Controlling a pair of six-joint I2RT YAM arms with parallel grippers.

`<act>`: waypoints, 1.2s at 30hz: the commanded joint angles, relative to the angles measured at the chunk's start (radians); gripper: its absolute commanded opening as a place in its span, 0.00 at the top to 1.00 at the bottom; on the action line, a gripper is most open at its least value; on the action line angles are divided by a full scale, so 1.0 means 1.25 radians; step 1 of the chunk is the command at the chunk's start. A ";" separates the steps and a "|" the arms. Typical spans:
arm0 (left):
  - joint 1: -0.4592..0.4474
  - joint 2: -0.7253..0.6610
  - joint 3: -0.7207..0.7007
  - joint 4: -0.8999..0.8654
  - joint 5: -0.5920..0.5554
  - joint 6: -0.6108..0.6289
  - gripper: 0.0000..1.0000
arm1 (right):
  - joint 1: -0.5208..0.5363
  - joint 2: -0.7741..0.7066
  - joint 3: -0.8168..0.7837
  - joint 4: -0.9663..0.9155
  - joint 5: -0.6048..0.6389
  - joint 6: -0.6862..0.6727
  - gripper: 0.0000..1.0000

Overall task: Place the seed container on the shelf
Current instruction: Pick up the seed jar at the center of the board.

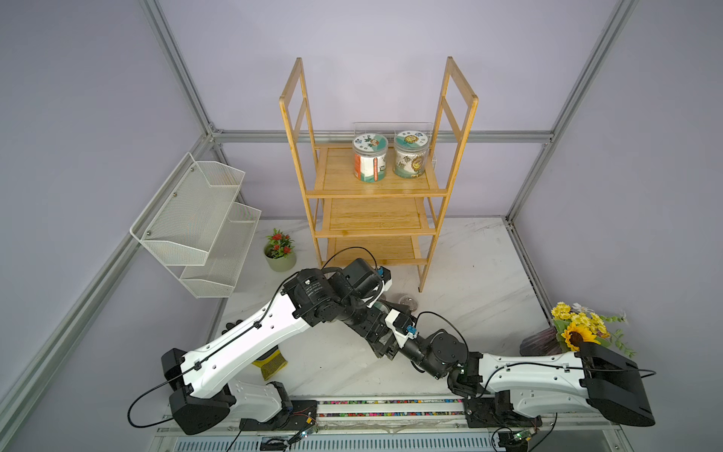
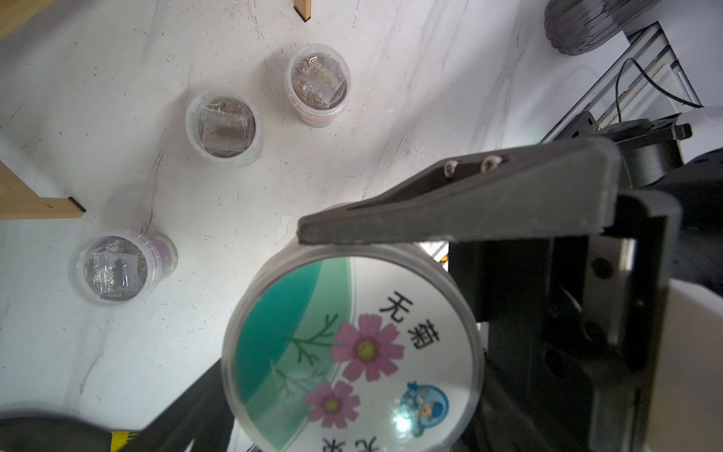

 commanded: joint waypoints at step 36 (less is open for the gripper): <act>-0.023 -0.094 0.052 0.135 -0.013 0.003 0.00 | -0.018 -0.032 -0.034 -0.160 0.000 -0.005 0.59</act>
